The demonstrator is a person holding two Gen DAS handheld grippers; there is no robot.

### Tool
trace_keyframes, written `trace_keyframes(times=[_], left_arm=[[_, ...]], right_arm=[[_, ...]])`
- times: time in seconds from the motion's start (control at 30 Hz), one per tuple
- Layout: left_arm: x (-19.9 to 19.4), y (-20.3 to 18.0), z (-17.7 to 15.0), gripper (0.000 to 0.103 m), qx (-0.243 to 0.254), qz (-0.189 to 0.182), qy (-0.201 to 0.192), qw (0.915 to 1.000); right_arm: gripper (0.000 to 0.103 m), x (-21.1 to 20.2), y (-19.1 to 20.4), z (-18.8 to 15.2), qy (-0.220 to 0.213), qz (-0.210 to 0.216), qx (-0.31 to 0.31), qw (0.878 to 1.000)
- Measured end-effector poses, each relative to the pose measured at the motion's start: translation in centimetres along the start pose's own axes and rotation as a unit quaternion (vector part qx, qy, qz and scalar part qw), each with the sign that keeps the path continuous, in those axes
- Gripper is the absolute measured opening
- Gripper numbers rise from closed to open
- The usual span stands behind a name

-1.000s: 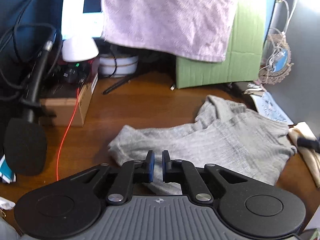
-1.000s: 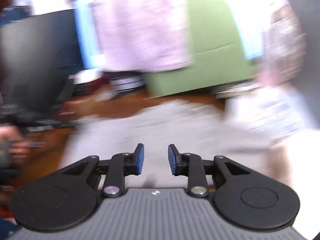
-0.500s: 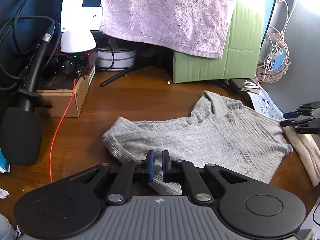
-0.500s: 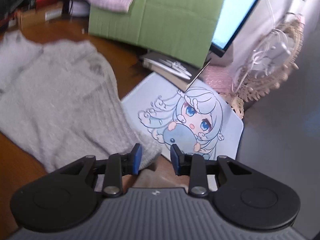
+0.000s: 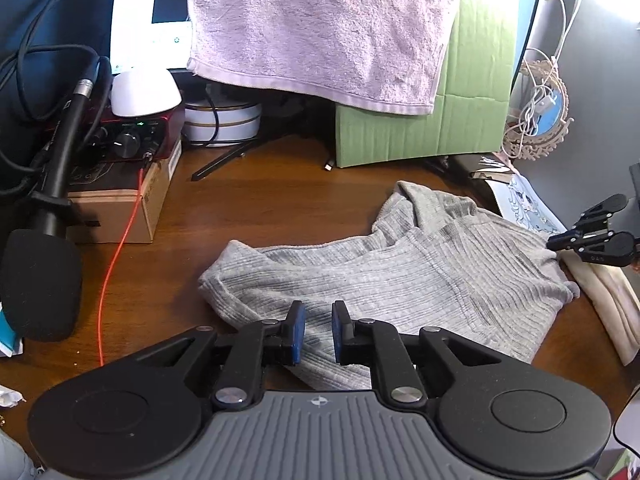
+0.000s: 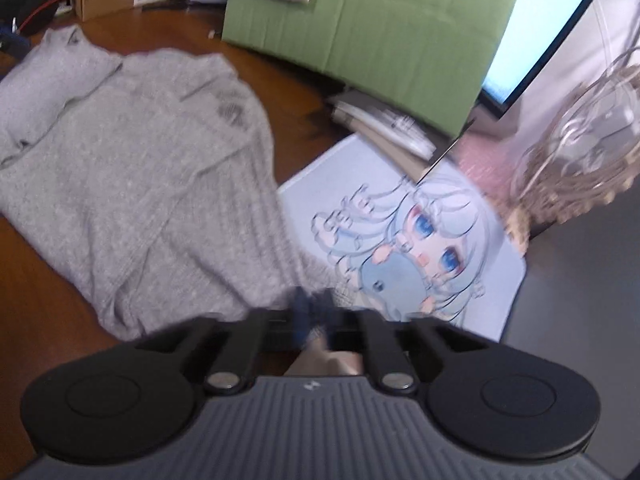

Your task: Fold clothes

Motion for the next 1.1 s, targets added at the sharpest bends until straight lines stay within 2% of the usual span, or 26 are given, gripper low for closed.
trace_keyframes(times=[0.07,0.13,0.27,0.33,0.47,0.6,0.73,0.83,0.97,1.03,1.07,1.1], left_arm=[[-0.1,-0.1,-0.1,0.015,0.000,-0.001,-0.002,1.0000],[-0.2,-0.1,-0.2,0.015,0.001,-0.003,-0.002,1.0000],[-0.4,-0.2,-0.2,0.015,0.005,-0.009,-0.007,0.9999],[-0.6,-0.4,-0.3,0.015,0.006,-0.017,-0.010,0.9998],[-1.1,-0.7,-0.4,0.015,0.011,-0.028,-0.021,0.9993],[-1.6,-0.8,-0.6,0.015,0.008,-0.044,-0.030,0.9985],[-2.0,-0.8,-0.9,0.015,0.006,-0.051,-0.030,0.9982],[-2.7,-0.8,-1.2,0.015,0.013,-0.048,-0.032,0.9983],[-3.2,-0.6,-1.5,0.023,0.011,-0.041,-0.033,0.9986],[-3.2,-0.6,-1.6,0.023,0.011,-0.039,-0.032,0.9987],[-3.2,-0.7,-1.6,0.023,0.013,-0.040,-0.031,0.9987],[-3.2,-0.8,-1.6,0.023,0.014,-0.040,-0.030,0.9986]], right_arm=[[0.000,-0.3,0.0,0.2,-0.009,0.001,0.014,1.000],[0.000,-1.8,-0.5,0.7,-0.040,0.019,0.052,0.998],[0.000,-5.5,-1.4,2.2,-0.090,0.074,0.126,0.985],[0.000,-7.0,-1.6,3.0,-0.098,0.102,0.159,0.977],[0.000,-9.4,0.4,5.4,-0.118,0.146,0.169,0.968],[0.000,-11.0,4.8,8.6,-0.126,0.202,0.164,0.957],[0.001,-11.3,9.5,11.2,-0.129,0.231,0.127,0.956],[0.004,-10.9,9.8,11.1,-0.131,0.194,0.105,0.967],[0.014,-9.9,8.7,8.2,-0.128,0.126,0.054,0.982],[0.024,-9.2,8.8,6.3,-0.114,0.086,0.013,0.990],[0.032,-8.8,9.1,5.3,-0.104,0.064,-0.014,0.992],[0.033,-8.3,9.5,4.6,-0.095,0.043,-0.037,0.994]])
Point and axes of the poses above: each gripper's, at about its wrist camera, not at the fingertips, and x roughly the way its jaws point, y to its left, z to its top, the point moved 7 cm from there along x, roughly the way its jaws point, and after that the axes turned 11 degrees about y, right-handed, at the moved point
